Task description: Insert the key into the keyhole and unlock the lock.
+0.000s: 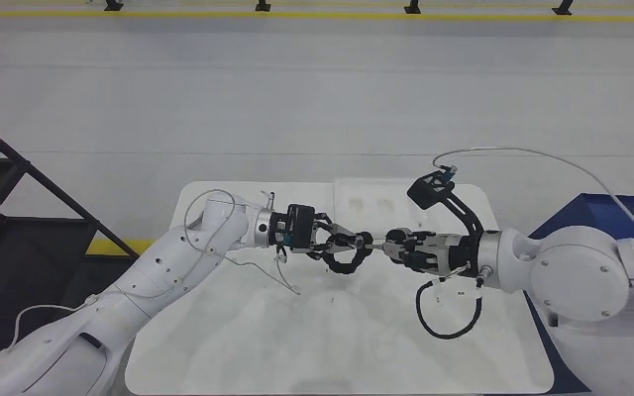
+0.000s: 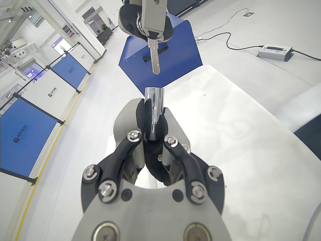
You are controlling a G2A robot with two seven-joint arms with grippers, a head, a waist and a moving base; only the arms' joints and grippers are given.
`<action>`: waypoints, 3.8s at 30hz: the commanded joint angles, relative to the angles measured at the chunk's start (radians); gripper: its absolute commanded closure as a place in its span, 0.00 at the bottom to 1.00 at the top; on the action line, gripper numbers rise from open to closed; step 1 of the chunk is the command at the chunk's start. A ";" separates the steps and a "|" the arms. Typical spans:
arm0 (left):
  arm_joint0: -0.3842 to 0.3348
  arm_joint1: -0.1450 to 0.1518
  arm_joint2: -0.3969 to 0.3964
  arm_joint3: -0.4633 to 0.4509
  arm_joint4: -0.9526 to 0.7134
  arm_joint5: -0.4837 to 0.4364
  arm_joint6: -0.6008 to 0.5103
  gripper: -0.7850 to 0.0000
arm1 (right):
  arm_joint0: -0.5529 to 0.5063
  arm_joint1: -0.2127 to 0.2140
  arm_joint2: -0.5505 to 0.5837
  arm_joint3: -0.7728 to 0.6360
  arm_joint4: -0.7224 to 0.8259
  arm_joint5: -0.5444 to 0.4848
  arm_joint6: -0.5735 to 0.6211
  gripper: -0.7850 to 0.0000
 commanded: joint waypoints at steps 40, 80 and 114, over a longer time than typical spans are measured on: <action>0.024 -0.032 -0.051 0.008 0.023 -0.059 -0.039 1.00 | 0.054 0.001 -0.109 0.004 -0.094 0.080 -0.044 1.00; 0.037 -0.061 -0.092 0.047 -0.079 -0.191 -0.143 1.00 | 0.101 -0.007 -0.165 0.044 -0.129 0.005 -0.062 0.00; -0.130 0.094 0.163 -0.069 -0.823 -0.200 -0.727 1.00 | 0.017 0.028 -0.111 0.039 -0.198 -0.666 -0.088 0.00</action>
